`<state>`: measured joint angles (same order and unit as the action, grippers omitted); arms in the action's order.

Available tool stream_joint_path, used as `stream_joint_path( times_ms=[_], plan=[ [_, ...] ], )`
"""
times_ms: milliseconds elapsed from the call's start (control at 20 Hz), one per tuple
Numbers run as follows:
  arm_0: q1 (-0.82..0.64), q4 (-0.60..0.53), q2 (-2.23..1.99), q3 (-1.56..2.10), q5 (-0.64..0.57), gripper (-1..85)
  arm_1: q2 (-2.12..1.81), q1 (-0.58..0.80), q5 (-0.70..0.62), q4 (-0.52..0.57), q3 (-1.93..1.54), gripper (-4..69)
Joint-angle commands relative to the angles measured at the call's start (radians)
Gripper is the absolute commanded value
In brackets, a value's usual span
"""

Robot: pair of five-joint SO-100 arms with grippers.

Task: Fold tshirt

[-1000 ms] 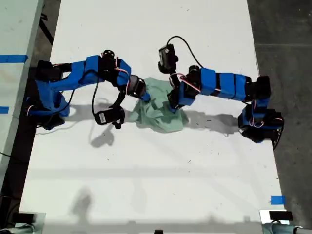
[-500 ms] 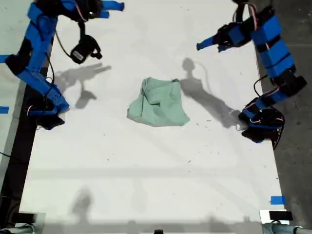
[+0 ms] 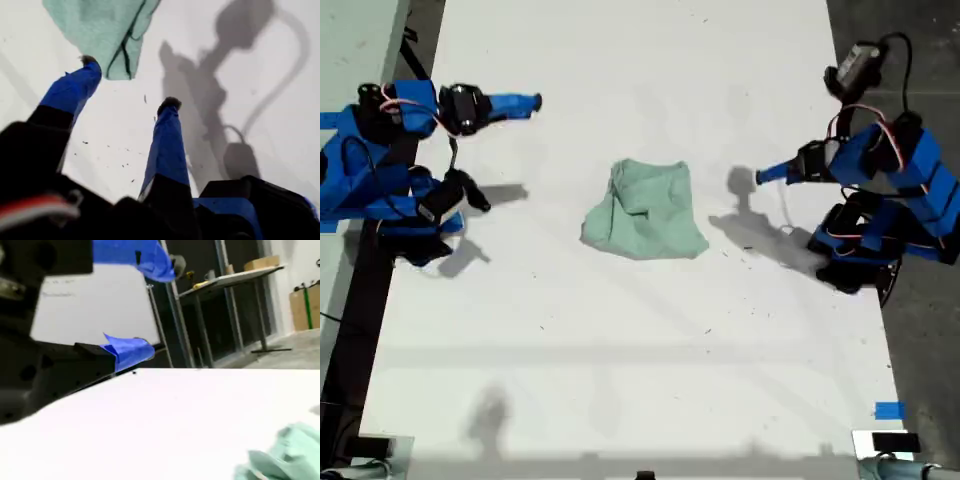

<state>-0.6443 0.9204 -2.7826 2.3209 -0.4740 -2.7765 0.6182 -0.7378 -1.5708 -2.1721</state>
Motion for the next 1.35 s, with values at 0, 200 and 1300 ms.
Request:
stream_joint_path(
  times_ms=[0, 200, 1300],
  plan=[
    [0.158, -0.144, -0.224, 0.322, 0.117, 5.9, -0.172, -0.19, 0.135, 0.12, -0.161, 13.7],
    [0.319, -0.276, -0.374, 0.618, 0.314, 0.1, -0.408, -0.382, 0.356, 0.256, -0.529, -1.2],
    [0.836, 0.117, -0.813, 0.87, 0.578, 10.9, -0.709, -0.545, -0.1, 0.287, -0.887, 0.5]
  ],
)
